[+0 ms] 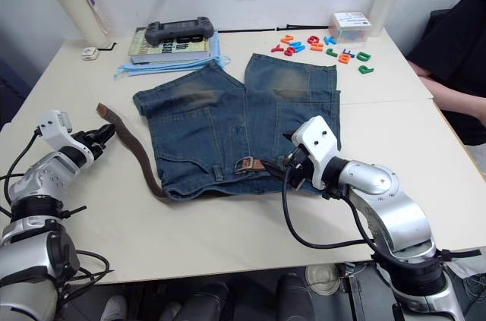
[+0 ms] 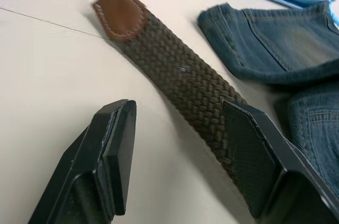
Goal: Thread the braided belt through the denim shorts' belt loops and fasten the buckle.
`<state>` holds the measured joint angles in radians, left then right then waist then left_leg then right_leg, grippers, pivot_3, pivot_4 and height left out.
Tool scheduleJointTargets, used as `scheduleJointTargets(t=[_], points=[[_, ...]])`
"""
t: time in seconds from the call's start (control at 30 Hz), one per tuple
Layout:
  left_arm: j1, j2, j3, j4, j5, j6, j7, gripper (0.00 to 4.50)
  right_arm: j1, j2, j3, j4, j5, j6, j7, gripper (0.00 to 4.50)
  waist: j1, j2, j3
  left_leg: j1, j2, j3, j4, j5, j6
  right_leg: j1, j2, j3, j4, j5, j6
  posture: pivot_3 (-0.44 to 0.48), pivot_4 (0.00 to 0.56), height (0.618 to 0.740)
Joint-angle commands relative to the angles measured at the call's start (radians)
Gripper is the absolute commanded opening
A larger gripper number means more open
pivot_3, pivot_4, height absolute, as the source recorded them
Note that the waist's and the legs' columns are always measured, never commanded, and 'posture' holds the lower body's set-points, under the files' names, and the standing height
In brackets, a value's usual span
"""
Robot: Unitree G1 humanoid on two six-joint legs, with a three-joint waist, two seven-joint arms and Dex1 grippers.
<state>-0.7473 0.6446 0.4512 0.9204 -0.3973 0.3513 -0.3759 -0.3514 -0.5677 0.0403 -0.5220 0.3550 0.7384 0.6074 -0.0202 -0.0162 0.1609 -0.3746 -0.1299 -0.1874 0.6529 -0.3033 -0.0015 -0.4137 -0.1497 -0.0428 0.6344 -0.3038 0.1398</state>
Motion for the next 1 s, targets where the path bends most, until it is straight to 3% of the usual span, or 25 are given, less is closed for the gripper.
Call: scheduleJointTargets(t=[0.03, 0.27, 0.53, 0.77, 1.0], points=[[-0.020, -0.008, 0.001, -0.016, -0.012, 0.027, -0.023, 2.87, 0.000, -0.004, 0.004, -0.048, 0.014, -0.009, 0.006, 4.39, 0.009, 0.000, 0.000, 0.000, 0.000, 0.001, 0.000, 0.000, 0.000, 0.000, 0.000, 0.001, -0.001, 0.000, 0.000, 0.000, 0.150, 0.738], [-0.040, -0.052, -0.043, -0.084, -0.002, 0.098, -0.061, 2.87, 0.009, -0.005, 0.016, -0.074, 0.031, -0.005, 0.011, 4.39, 0.021, 0.000, 0.000, 0.002, 0.002, 0.007, -0.002, 0.000, 0.000, -0.002, 0.001, 0.007, -0.005, 0.000, 0.001, 0.000, 0.150, 0.738], [-0.139, -0.053, -0.166, -0.076, 0.159, 0.057, 0.094, 2.87, 0.011, 0.001, 0.022, -0.087, 0.041, 0.000, -0.001, 4.39, 0.015, -0.003, 0.002, 0.003, 0.002, 0.011, -0.003, -0.001, 0.001, -0.002, 0.002, 0.010, -0.006, 0.001, 0.002, 0.000, 0.150, 0.738], [-0.088, -0.023, -0.290, -0.042, 0.312, 0.109, 0.172, 2.87, -0.002, 0.014, 0.011, -0.100, 0.057, 0.012, -0.022, 4.39, 0.016, -0.003, 0.002, 0.003, 0.003, 0.022, -0.005, -0.002, 0.002, -0.010, 0.004, 0.023, -0.003, 0.002, 0.003, 0.000, 0.150, 0.738], [-0.026, -0.040, -0.317, -0.069, 0.346, 0.129, 0.178, 2.87, -0.007, 0.025, 0.017, -0.107, 0.064, 0.020, -0.041, 4.39, 0.017, -0.003, 0.002, 0.006, 0.003, 0.030, -0.005, -0.002, 0.003, -0.013, 0.004, 0.030, 0.002, 0.002, 0.003, 0.000, 0.150, 0.738]])
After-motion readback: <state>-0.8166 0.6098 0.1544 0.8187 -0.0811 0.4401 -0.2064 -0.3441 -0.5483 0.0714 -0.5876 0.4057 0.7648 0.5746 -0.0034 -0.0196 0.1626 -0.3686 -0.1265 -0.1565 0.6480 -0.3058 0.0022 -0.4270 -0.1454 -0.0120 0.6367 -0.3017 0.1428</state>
